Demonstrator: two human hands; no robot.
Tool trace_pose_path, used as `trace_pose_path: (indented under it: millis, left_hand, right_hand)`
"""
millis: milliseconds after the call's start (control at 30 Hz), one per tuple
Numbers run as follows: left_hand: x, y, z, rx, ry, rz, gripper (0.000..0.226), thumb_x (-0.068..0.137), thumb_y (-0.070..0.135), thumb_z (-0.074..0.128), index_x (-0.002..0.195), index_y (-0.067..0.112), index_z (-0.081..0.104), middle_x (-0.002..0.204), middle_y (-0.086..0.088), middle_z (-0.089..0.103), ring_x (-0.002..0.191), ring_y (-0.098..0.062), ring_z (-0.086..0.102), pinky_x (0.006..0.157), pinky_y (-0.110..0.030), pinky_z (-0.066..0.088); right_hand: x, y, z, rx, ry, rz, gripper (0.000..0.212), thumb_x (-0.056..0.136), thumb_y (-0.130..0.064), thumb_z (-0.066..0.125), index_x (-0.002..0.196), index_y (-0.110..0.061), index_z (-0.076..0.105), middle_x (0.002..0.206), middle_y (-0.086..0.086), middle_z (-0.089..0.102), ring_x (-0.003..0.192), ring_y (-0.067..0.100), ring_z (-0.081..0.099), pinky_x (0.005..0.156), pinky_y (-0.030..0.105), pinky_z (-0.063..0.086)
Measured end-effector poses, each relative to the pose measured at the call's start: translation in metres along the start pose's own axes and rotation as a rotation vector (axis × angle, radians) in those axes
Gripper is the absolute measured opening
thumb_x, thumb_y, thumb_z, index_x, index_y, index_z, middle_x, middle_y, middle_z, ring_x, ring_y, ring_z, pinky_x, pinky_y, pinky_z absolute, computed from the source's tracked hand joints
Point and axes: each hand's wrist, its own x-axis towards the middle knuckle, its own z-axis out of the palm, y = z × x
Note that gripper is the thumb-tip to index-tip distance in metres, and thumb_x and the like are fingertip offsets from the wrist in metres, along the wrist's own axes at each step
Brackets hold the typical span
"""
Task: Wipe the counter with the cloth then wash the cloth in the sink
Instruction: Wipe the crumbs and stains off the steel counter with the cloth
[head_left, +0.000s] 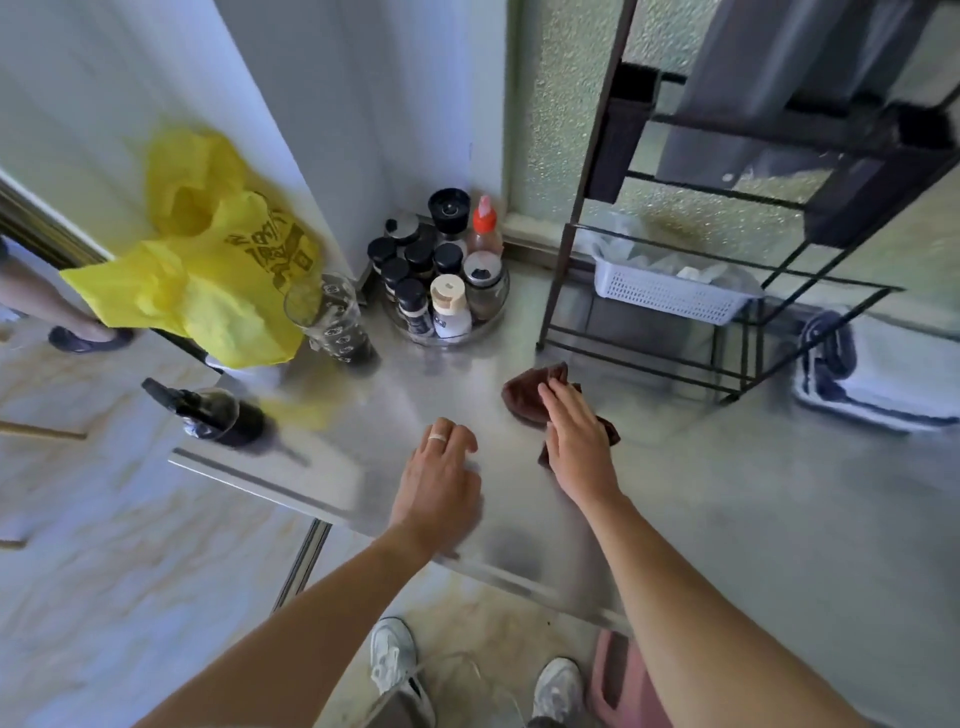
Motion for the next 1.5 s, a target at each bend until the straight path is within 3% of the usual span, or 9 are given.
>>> trace_pose_path:
  millis: [533,633,733,867,967,1100,1267,1400,1500]
  left_hand:
    - [0.023,0.091,0.033,-0.013,-0.078,0.151,0.029,0.072,-0.001,0.056,0.098,0.012,0.059,0.103,-0.005,0.050,0.099,-0.027,0.053,0.080,-0.039,0.049]
    - [0.019,0.097,0.036,-0.034,-0.064,0.200,0.029,0.072,-0.003,0.056,0.097,0.013,0.058,0.101,-0.003,0.050,0.095,-0.025,0.054,0.075,-0.035,0.048]
    - [0.021,0.104,0.043,-0.047,-0.075,0.226,0.029,0.072,-0.003,0.057,0.096,0.014,0.058,0.101,-0.002,0.051,0.094,-0.025,0.055,0.071,-0.032,0.046]
    - [0.020,0.122,0.053,-0.071,-0.117,0.237,0.029,0.072,-0.003,0.056,0.097,0.012,0.059,0.101,-0.004,0.052,0.093,-0.026,0.056,0.073,-0.032,0.046]
    - [0.013,0.134,0.061,-0.083,-0.159,0.273,0.029,0.074,0.000,0.054,0.099,0.014,0.058,0.103,-0.001,0.052,0.096,-0.024,0.056,0.077,-0.031,0.048]
    - [0.003,0.142,0.064,-0.075,-0.206,0.265,0.030,0.077,0.004,0.053,0.103,0.018,0.057,0.106,0.002,0.051,0.099,-0.021,0.056,0.083,-0.034,0.050]
    - [-0.007,0.153,0.059,-0.043,-0.297,0.157,0.028,0.079,0.010,0.053,0.105,0.019,0.057,0.108,0.003,0.051,0.102,-0.021,0.054,0.085,-0.032,0.048]
    - [-0.021,0.172,0.048,-0.013,-0.375,0.079,0.028,0.082,0.011,0.052,0.108,0.019,0.056,0.108,0.004,0.050,0.102,-0.020,0.054,0.085,-0.032,0.047]
    - [-0.023,0.192,0.039,-0.013,-0.372,0.054,0.030,0.082,0.008,0.052,0.110,0.018,0.056,0.108,0.001,0.050,0.103,-0.023,0.054,0.085,-0.033,0.047]
  right_hand:
    - [-0.104,0.162,-0.125,-0.077,0.041,0.255,0.050,0.099,-0.003,0.051,0.149,-0.010,0.047,0.155,0.014,0.045,0.143,0.036,0.042,0.117,0.051,0.038]
    - [-0.131,0.200,-0.170,-0.024,0.270,0.531,0.044,0.102,-0.005,0.043,0.146,-0.007,0.049,0.142,0.020,0.053,0.129,0.037,0.051,0.112,0.053,0.041]
    - [-0.162,0.227,-0.198,-0.065,0.404,0.855,0.045,0.094,0.001,0.057,0.139,0.006,0.051,0.134,0.033,0.053,0.124,0.049,0.050,0.111,0.057,0.039]
    - [-0.148,0.207,-0.169,0.055,0.402,0.862,0.049,0.084,0.000,0.070,0.132,0.002,0.060,0.137,0.027,0.054,0.128,0.046,0.049,0.115,0.051,0.034]
    - [-0.124,0.157,-0.133,0.178,0.309,0.683,0.048,0.082,0.000,0.069,0.129,-0.008,0.066,0.140,0.015,0.057,0.130,0.034,0.051,0.117,0.041,0.034]
    - [-0.126,0.093,-0.099,0.310,0.168,0.482,0.048,0.080,0.001,0.068,0.124,-0.017,0.070,0.138,0.002,0.060,0.127,0.013,0.049,0.114,0.014,0.024]
    - [-0.150,0.045,-0.087,0.446,-0.033,0.374,0.041,0.086,-0.010,0.061,0.122,-0.027,0.072,0.132,-0.012,0.063,0.123,0.006,0.051,0.112,0.016,0.030]
    - [-0.166,0.026,-0.092,0.635,-0.265,0.522,0.037,0.084,-0.020,0.055,0.112,-0.037,0.072,0.116,-0.019,0.071,0.111,0.003,0.061,0.103,0.024,0.045]
    - [-0.152,0.018,-0.120,0.968,-0.247,0.837,0.036,0.085,-0.012,0.056,0.102,-0.034,0.078,0.101,-0.001,0.078,0.094,0.017,0.070,0.085,0.032,0.054]
